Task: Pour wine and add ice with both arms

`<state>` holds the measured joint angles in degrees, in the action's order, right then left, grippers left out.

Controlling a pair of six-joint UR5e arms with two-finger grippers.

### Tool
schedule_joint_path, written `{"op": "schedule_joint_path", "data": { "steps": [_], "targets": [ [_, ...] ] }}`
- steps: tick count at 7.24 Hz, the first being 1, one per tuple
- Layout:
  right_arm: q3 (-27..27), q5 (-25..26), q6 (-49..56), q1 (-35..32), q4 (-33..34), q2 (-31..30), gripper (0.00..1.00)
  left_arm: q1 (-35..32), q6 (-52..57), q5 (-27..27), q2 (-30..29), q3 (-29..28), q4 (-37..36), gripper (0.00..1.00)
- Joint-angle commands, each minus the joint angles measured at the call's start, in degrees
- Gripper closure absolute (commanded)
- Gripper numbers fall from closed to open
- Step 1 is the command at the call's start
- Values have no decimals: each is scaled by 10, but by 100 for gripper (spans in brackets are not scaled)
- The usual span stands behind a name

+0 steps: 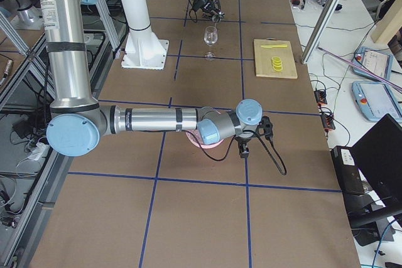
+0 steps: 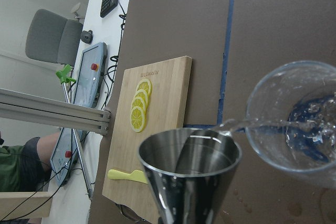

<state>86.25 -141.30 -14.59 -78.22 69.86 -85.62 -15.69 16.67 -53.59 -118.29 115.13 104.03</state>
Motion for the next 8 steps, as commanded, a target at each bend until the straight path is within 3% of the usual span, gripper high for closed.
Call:
{"op": "schedule_joint_path", "data": {
  "steps": [1,8],
  "targets": [
    [-2,0,0,0,0,-1,0,0,57,8,-27,1,-43,100],
    [-5,-1,0,0,-1,0,0,0,211,14,-56,21,-115,100]
  ]
}}
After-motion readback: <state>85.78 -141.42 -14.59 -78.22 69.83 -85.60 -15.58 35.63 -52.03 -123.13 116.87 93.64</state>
